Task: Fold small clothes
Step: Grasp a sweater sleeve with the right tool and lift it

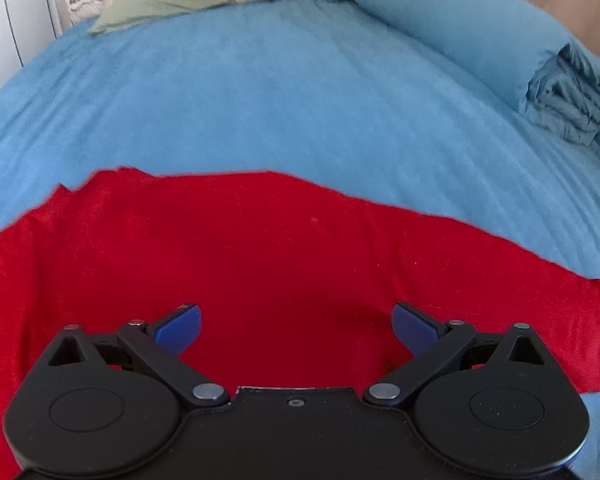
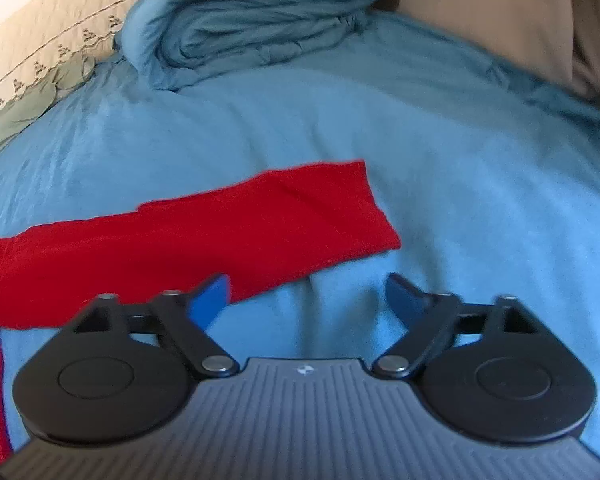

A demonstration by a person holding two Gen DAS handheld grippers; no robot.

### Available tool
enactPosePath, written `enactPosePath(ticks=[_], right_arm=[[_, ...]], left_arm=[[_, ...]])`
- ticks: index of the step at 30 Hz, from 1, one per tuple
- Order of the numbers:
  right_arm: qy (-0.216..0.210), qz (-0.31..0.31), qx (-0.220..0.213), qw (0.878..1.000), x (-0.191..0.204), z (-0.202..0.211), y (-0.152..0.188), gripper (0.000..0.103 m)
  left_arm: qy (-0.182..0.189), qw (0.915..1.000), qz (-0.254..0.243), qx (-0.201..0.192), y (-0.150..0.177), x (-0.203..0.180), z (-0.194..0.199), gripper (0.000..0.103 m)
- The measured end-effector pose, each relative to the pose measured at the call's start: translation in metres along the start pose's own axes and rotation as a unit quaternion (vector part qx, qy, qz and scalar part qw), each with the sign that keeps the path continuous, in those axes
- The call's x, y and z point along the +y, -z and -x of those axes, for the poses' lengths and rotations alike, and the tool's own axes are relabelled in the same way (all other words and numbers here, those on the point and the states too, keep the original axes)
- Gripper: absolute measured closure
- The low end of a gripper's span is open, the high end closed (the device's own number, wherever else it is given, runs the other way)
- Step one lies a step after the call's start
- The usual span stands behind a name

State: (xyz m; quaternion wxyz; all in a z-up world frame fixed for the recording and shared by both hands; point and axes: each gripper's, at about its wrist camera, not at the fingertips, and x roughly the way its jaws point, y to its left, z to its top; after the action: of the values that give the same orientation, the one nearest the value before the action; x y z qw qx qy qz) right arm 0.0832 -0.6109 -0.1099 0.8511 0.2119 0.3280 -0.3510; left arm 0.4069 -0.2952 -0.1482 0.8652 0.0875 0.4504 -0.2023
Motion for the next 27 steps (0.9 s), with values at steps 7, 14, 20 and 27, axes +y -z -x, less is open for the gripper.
enactPosePath(ticks=[7, 14, 20, 27], right_arm=[[0.004, -0.029, -0.028, 0.999, -0.003, -0.022, -0.003, 0.030], [0.005, -0.066, -0.041, 0.997, -0.001, -0.025, -0.016, 0.078], [-0.033, -0.035, -0.064, 0.997, 0.040, -0.003, -0.034, 0.081], [-0.127, 0.011, -0.093, 0.987, 0.137, 0.034, -0.071, 0.081]], left_arm=[[-0.013, 0.9997, -0.018, 0.008, 0.005, -0.012, -0.024, 0.000], [-0.030, 0.9986, -0.041, 0.019, 0.004, -0.016, -0.034, 0.000], [-0.030, 0.9979, -0.041, 0.040, -0.006, -0.016, -0.035, 0.000], [-0.016, 0.9993, -0.018, 0.028, -0.011, 0.013, 0.001, 0.000]])
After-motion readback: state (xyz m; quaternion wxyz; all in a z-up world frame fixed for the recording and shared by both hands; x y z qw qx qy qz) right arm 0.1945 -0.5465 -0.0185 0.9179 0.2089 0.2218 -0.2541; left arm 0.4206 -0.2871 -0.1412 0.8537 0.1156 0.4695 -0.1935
